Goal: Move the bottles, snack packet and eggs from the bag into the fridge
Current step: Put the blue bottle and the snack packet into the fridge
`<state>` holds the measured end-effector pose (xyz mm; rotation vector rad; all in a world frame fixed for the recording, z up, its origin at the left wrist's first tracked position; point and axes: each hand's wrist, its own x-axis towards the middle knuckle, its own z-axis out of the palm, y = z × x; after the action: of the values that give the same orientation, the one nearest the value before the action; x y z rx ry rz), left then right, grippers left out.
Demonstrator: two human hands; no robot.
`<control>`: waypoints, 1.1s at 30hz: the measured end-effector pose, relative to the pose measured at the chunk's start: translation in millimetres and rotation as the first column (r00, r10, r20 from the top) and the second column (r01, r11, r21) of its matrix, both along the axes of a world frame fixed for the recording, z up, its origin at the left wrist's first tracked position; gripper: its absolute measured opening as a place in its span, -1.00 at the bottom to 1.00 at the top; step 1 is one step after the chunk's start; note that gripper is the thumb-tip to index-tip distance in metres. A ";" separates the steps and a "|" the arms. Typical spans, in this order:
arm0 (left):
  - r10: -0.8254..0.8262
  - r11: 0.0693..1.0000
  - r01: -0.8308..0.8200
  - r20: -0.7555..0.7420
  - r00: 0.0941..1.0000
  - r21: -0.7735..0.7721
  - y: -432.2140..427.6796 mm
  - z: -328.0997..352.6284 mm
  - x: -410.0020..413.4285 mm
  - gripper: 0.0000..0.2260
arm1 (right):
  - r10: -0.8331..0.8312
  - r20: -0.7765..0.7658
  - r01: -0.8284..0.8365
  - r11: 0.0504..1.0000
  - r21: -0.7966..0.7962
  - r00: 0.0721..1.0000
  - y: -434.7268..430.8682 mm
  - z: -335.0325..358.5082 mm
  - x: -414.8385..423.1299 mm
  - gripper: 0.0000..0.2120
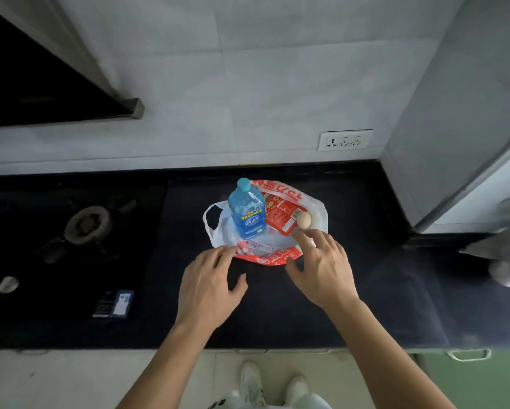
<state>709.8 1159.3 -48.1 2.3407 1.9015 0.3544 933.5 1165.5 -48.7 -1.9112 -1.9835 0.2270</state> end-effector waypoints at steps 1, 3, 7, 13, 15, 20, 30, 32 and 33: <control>0.007 1.000 -0.007 0.009 1.000 -0.004 2.6 -2.8 -2.0 -0.54 | -0.006 0.004 0.006 1.000 -0.009 1.000 2.1 -1.3 0.3 -0.50; 0.022 1.000 -0.021 0.027 0.999 -0.013 7.8 -7.8 -4.5 -0.53 | -0.016 0.013 0.017 1.000 -0.025 1.000 5.6 -5.6 0.7 -0.49; 0.038 0.999 -0.036 0.098 0.994 -0.027 23.6 -14.7 -7.0 -0.54 | -0.018 0.023 0.019 0.999 -0.045 1.000 15.9 -16.3 0.8 -0.50; 0.180 0.974 -0.105 0.409 0.894 -0.199 67.7 -39.0 -11.2 -0.44 | 0.009 0.014 -0.008 0.997 -0.078 1.000 46.1 -45.2 0.0 -0.54; 0.200 0.970 -0.099 0.492 0.848 -0.224 82.5 -49.6 -10.6 -0.40 | 0.028 -0.003 -0.028 0.995 -0.100 1.000 60.1 -58.4 -1.2 -0.57; 0.258 0.952 -0.071 0.654 0.711 -0.297 121.8 -76.1 -6.8 -0.24 | 0.052 -0.071 -0.065 0.980 -0.189 0.996 101.6 -84.9 -6.6 -0.60; 0.286 0.921 0.089 0.811 0.510 -0.380 175.4 -105.3 3.4 -0.24 | 0.083 0.131 -0.036 0.944 -0.327 0.988 177.7 -129.0 -6.6 -0.38; 0.279 0.925 0.078 0.805 0.523 -0.371 179.4 -106.9 2.8 -0.28 | 0.100 0.171 -0.036 0.939 -0.341 0.980 184.0 -134.7 -7.9 -0.29; 0.283 0.926 0.070 0.804 0.523 -0.372 180.8 -106.6 1.4 -0.30 | 0.104 0.186 -0.033 0.937 -0.348 0.977 187.3 -136.6 -8.7 -0.25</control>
<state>711.2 1340.1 -154.7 1.3458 1.4084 0.8811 924.8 1352.8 -185.3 -2.1514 -2.2704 0.4407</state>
